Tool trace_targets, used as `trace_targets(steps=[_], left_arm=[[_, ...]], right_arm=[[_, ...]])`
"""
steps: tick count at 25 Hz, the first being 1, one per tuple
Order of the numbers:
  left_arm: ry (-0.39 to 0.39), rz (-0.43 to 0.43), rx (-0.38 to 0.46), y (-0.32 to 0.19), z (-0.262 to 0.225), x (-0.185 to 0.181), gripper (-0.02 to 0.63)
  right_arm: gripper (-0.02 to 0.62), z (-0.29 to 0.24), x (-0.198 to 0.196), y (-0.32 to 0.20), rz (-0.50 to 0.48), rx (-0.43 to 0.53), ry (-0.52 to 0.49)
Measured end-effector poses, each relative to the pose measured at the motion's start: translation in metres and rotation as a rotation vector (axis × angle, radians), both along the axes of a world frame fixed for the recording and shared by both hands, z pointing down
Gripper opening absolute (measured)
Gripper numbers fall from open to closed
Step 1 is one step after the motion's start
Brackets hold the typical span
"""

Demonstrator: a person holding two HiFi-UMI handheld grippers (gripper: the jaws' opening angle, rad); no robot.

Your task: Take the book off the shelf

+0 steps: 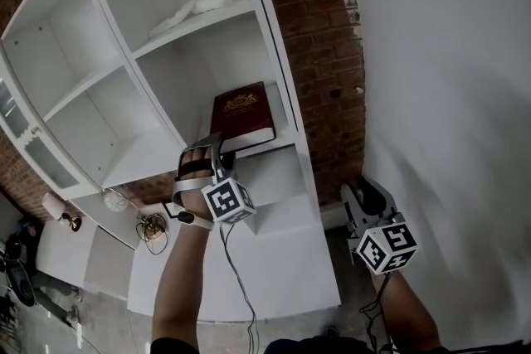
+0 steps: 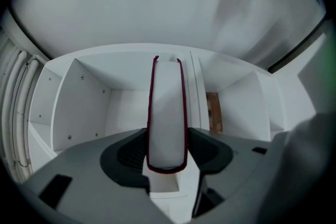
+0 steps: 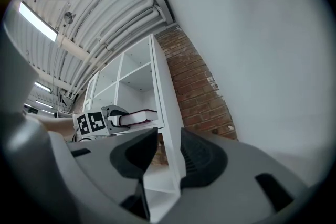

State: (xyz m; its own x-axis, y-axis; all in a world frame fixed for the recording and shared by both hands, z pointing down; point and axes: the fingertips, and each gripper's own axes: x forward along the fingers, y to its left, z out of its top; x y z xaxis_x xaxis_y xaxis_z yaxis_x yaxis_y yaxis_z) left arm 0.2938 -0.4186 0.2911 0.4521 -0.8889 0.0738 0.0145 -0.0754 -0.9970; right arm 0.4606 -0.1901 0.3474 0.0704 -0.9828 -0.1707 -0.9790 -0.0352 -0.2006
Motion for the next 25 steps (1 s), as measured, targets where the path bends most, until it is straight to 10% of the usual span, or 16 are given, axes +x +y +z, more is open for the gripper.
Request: trace_targets(steps=[25], left_arm=[[-0.006,0.122,0.06,0.086,-0.001,-0.069,0.219]], right_arm=[[0.104,0.042,-0.095,-0.063,-0.211,-0.079,-0.088]])
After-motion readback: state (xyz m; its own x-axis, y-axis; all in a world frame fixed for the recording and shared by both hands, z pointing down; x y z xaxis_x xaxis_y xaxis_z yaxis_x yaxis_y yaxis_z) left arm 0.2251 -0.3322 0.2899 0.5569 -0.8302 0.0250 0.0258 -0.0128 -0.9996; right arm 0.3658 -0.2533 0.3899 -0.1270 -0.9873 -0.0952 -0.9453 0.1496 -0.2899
